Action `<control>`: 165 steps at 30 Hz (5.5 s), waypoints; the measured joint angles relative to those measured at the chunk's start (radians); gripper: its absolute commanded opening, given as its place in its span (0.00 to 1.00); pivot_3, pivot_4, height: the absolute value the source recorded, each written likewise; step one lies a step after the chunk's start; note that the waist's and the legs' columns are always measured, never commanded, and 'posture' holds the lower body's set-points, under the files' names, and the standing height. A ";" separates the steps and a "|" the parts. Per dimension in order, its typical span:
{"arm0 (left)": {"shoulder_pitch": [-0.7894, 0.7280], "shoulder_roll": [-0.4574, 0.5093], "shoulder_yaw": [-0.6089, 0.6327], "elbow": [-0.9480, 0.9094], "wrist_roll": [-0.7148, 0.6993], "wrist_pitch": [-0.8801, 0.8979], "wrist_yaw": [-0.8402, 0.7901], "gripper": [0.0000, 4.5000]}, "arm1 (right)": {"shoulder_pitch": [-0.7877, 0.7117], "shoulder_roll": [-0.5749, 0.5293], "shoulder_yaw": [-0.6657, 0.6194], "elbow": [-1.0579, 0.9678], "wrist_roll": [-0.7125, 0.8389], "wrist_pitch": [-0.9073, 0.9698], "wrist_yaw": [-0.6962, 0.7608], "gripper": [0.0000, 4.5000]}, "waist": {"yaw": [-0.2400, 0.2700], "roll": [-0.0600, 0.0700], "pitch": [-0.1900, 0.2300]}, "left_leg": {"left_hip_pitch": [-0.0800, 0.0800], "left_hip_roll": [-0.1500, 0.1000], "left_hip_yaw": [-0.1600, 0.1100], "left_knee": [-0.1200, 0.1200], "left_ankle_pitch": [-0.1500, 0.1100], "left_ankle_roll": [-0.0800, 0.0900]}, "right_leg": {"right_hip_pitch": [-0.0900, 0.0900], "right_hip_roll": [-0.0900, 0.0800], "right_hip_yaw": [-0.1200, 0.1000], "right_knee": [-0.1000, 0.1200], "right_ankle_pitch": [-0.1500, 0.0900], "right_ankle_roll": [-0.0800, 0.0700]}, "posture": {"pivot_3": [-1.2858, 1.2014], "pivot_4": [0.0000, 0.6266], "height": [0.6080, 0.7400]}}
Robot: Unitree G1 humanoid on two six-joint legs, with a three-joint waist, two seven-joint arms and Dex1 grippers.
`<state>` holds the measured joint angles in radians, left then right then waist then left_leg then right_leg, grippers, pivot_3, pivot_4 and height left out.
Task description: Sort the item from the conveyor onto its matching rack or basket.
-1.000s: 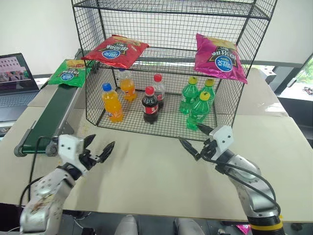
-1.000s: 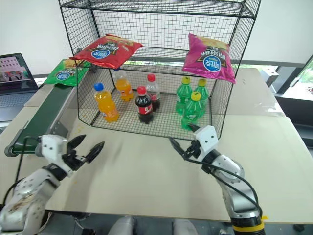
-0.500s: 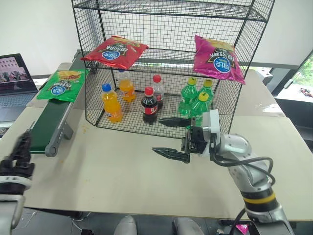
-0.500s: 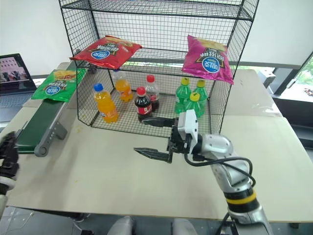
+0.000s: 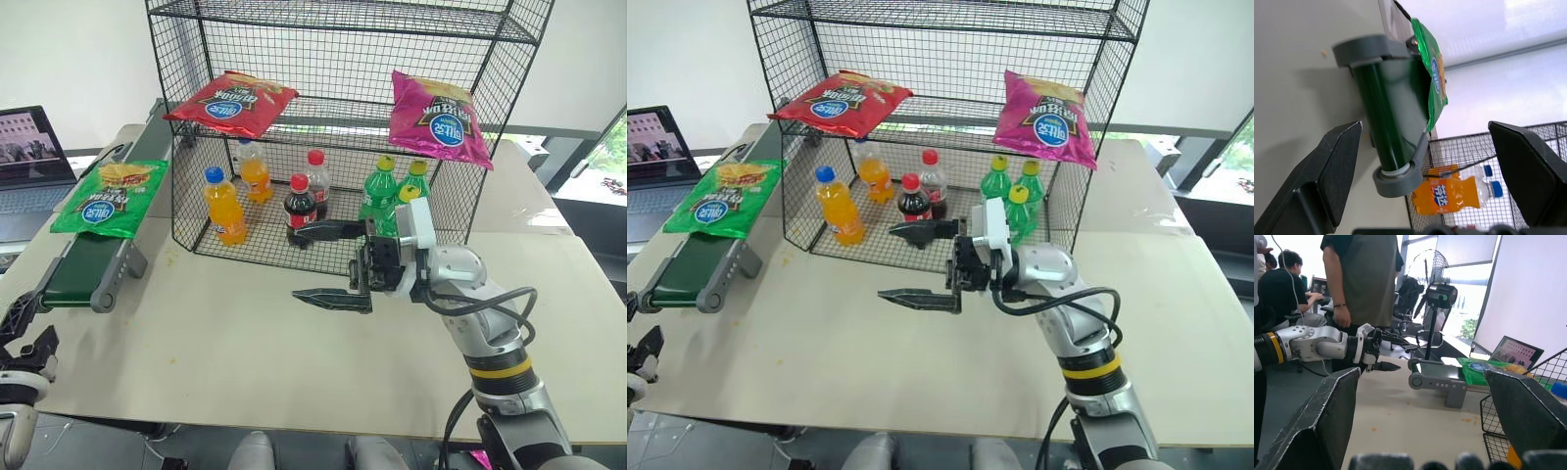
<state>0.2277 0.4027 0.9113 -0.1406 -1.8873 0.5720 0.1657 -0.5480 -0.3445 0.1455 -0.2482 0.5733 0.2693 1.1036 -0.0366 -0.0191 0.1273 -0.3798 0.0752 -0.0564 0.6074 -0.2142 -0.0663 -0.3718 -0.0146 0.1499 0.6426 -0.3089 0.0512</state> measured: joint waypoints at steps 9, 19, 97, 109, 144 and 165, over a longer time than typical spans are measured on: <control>-0.017 0.027 -0.010 0.026 0.000 0.005 -0.020 0.98 | -0.005 -0.001 -0.003 -0.022 0.001 0.000 -0.014 1.00 | -0.003 0.000 0.000 | 0.000 0.000 0.000 -0.001 0.000 0.000 | -0.001 0.000 0.000 -0.001 0.000 0.000 | 0.52 0.24 1.00; -0.019 0.043 -0.010 0.040 0.002 0.018 -0.032 0.98 | -0.006 0.000 -0.003 -0.039 0.000 0.000 -0.029 1.00 | -0.003 0.000 0.000 | -0.001 0.000 0.000 -0.001 0.000 0.000 | -0.001 0.000 0.000 -0.001 0.000 -0.001 | 0.52 0.24 1.00; -1.216 -0.395 -0.520 0.382 0.527 0.192 0.046 0.00 | 0.348 0.018 -0.134 -0.524 -0.279 0.148 -0.822 1.00 | 0.034 0.000 0.004 | -0.011 -0.006 -0.003 0.001 0.002 -0.001 | -0.010 -0.002 0.004 -0.001 0.002 0.004 | 0.52 0.24 1.00; -1.369 -0.468 -0.435 0.527 0.578 -0.004 0.220 0.00 | 0.299 0.018 -0.148 -0.519 -0.280 0.148 -0.824 1.00 | 0.038 -0.001 0.004 | -0.011 -0.007 -0.003 0.000 0.002 -0.001 | -0.009 -0.002 0.004 -0.004 0.002 0.004 | 0.52 0.24 1.00; -0.701 0.038 -0.560 -0.238 0.251 0.501 0.000 0.96 | 0.433 0.023 -0.170 -0.456 -0.317 0.106 -0.796 1.00 | 0.015 0.001 0.003 | -0.006 -0.006 -0.003 -0.003 0.004 -0.005 | -0.008 -0.002 0.003 0.000 0.001 0.003 | 0.52 0.24 1.00; -0.324 0.029 -0.950 0.023 1.489 -0.237 -0.408 0.96 | 0.597 0.134 -0.166 -0.112 -0.486 -0.008 -0.932 1.00 | 0.021 0.002 0.002 | -0.010 -0.008 0.000 -0.004 0.004 -0.004 | -0.012 -0.005 0.004 -0.001 0.001 0.002 | 0.52 0.24 1.00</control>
